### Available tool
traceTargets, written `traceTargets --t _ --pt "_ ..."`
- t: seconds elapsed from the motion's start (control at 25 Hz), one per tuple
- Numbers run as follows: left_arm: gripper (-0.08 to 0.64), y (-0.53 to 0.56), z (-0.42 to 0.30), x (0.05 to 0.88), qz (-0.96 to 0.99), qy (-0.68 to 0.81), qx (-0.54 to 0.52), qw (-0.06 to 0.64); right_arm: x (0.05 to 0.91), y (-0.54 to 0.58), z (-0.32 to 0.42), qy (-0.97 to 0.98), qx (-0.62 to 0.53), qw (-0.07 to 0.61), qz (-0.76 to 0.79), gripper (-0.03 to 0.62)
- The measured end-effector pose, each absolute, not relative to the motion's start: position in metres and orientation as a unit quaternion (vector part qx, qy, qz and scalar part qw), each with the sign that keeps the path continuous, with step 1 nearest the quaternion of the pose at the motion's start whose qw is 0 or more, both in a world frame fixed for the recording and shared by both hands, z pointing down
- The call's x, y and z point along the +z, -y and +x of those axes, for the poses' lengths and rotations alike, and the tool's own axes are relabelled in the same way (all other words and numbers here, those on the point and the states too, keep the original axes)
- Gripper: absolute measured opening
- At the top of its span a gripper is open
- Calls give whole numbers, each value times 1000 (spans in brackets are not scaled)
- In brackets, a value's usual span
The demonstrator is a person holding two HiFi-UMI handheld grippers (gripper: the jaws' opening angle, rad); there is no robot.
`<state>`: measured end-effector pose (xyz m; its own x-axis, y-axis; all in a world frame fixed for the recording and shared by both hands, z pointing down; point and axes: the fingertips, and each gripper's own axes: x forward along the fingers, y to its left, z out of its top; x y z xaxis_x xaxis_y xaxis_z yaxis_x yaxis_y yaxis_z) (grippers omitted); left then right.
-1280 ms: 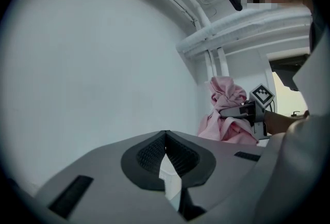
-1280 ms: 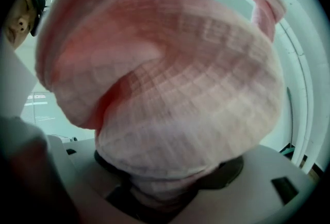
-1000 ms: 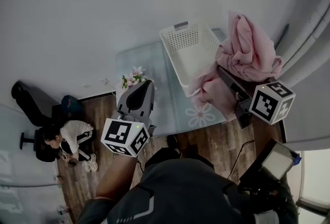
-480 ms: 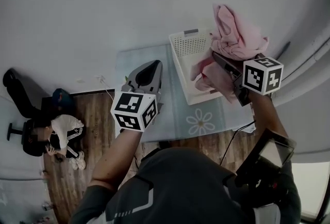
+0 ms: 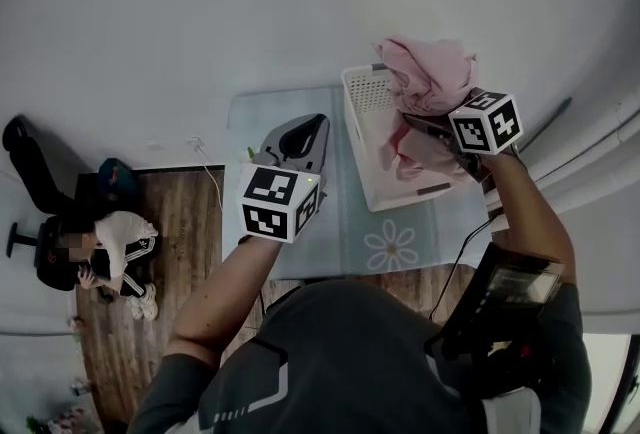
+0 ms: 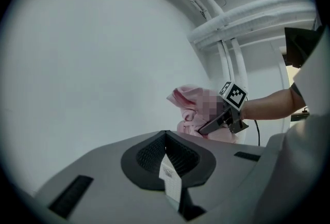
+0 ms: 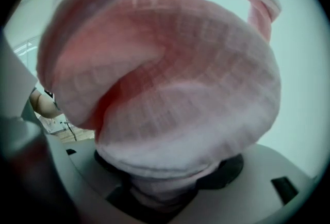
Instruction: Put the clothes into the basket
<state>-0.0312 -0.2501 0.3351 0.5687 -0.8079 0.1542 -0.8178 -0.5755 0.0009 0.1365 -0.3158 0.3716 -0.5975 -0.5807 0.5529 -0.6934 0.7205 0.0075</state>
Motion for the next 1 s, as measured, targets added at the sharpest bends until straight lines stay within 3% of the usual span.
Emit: traceTargets --t 1.0 --pt "7 310 -39 407 876 461 107 88 579 353 127 841 208 435 247 344"
